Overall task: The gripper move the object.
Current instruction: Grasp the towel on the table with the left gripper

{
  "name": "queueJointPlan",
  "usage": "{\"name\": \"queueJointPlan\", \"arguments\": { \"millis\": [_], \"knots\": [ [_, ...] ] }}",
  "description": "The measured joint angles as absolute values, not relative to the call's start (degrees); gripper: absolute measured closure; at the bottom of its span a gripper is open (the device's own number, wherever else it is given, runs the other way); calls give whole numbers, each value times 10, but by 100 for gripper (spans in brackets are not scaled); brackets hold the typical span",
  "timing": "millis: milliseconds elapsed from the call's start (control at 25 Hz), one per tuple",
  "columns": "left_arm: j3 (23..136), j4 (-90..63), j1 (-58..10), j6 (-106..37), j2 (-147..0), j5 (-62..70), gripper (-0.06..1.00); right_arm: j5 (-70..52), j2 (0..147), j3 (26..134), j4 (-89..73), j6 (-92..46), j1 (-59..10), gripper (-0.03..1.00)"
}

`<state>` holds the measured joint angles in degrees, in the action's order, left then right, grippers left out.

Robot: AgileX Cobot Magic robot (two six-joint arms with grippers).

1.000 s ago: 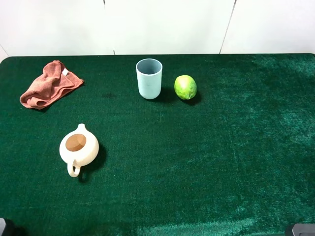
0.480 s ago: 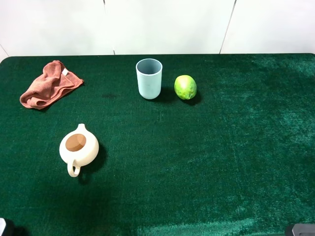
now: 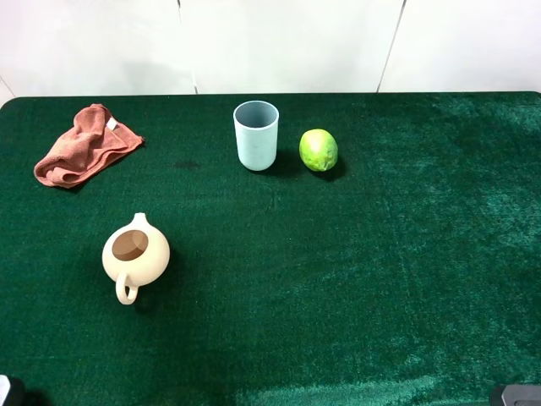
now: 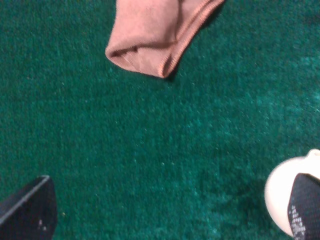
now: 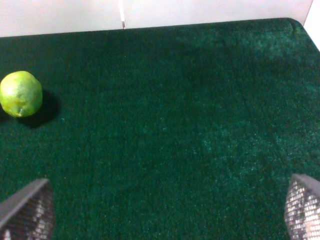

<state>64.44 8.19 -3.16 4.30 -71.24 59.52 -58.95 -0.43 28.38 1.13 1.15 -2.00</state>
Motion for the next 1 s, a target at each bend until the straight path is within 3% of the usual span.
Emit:
{"name": "queueJointPlan", "arguments": {
  "millis": [280,1000],
  "knots": [
    [694,84,-14,42,-810,567,1,-590,-4,284,11,12,-20,28],
    [700,46,30,-11,-1015,396,0,-589,-4,284,11,12,-20,28]
  ]
}}
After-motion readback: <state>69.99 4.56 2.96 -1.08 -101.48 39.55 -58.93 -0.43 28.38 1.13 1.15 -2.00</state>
